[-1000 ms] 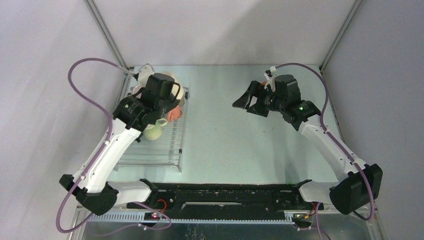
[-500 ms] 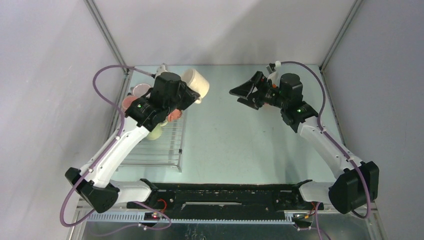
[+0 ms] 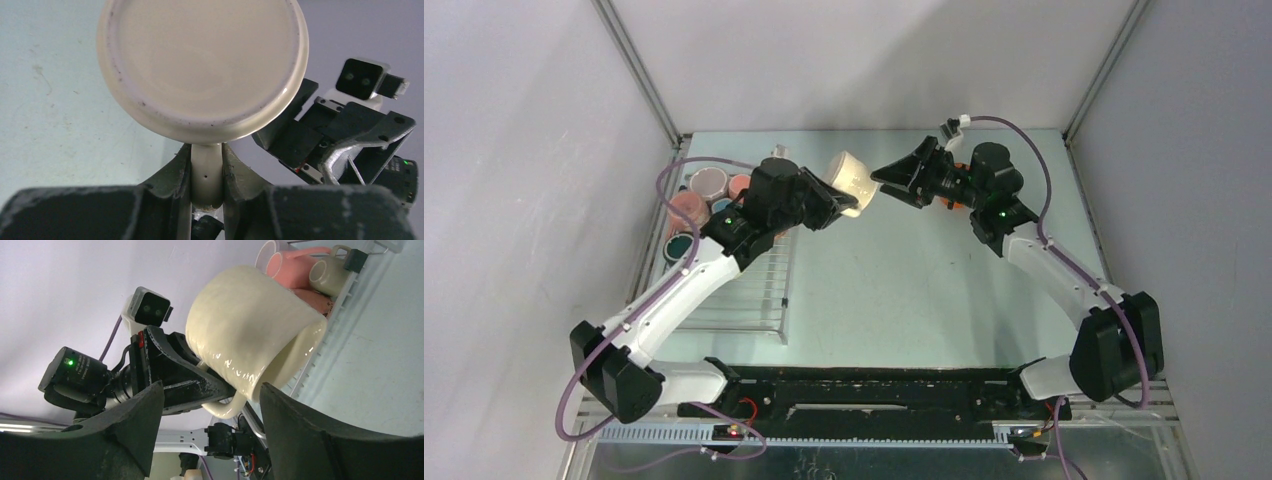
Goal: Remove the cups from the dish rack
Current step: Unload the cup from the dish rack, then place the cup at the center of the board.
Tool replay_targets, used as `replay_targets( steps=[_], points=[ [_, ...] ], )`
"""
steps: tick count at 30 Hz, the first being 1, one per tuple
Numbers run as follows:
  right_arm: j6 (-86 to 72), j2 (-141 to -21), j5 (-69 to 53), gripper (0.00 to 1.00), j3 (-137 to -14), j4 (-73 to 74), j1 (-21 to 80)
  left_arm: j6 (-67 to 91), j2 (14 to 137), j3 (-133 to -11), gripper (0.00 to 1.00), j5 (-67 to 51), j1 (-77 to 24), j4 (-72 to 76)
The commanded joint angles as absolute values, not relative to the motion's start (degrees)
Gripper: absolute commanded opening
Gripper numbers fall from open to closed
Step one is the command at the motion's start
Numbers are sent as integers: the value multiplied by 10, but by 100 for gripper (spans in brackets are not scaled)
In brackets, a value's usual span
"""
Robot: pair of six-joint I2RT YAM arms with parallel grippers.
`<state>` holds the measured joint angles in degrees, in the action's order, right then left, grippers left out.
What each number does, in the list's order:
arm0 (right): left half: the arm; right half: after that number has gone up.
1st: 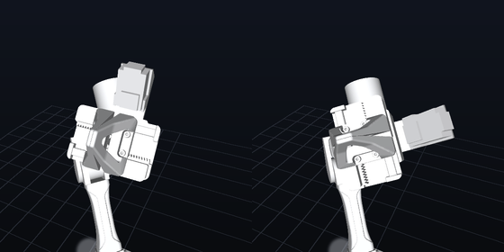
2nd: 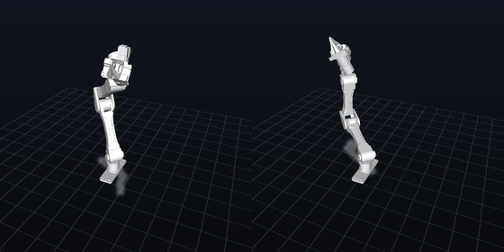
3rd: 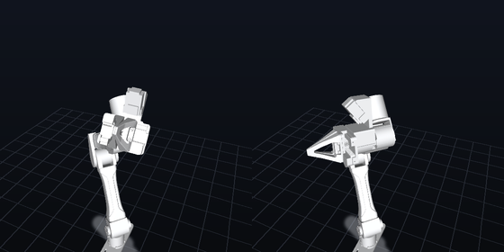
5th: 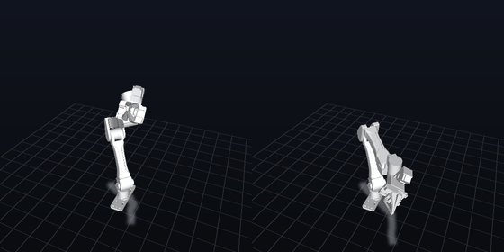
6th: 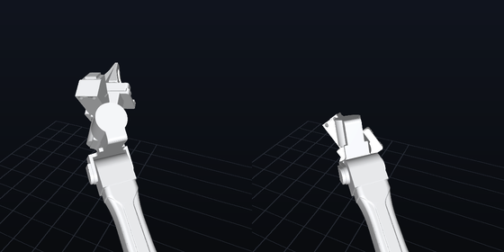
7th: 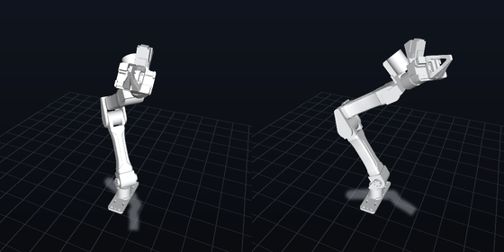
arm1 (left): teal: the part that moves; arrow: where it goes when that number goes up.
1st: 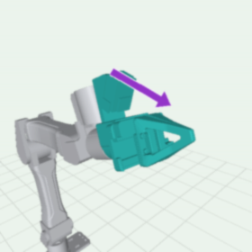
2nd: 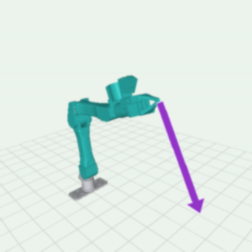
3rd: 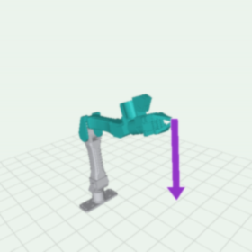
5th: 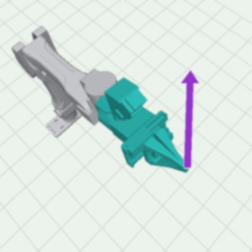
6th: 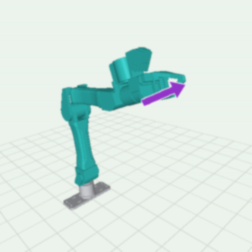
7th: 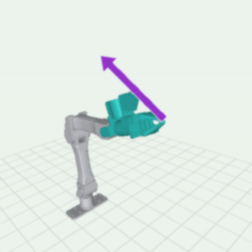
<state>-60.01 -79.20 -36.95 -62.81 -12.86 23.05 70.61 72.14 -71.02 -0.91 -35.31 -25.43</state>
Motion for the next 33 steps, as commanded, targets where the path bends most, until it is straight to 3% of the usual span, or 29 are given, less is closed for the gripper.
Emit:
replay_targets(
  steps=[1,10,23,28,33],
  points=[
    [-632,-814,-404,76,-632,-200,228,747,712,-700,0,-58,-356,-100],
    [-641,-813,-407,73,-631,-214,224,783,729,-682,0,-100,-356,-40],
    [-693,-829,-421,53,-642,-282,227,857,725,-620,0,-163,-358,73],
    [-696,-832,-415,34,-645,-282,233,875,724,-596,0,-184,-358,111],
    [-672,-834,-399,0,-661,-241,246,863,724,-578,0,-209,-356,125]
  ],
)
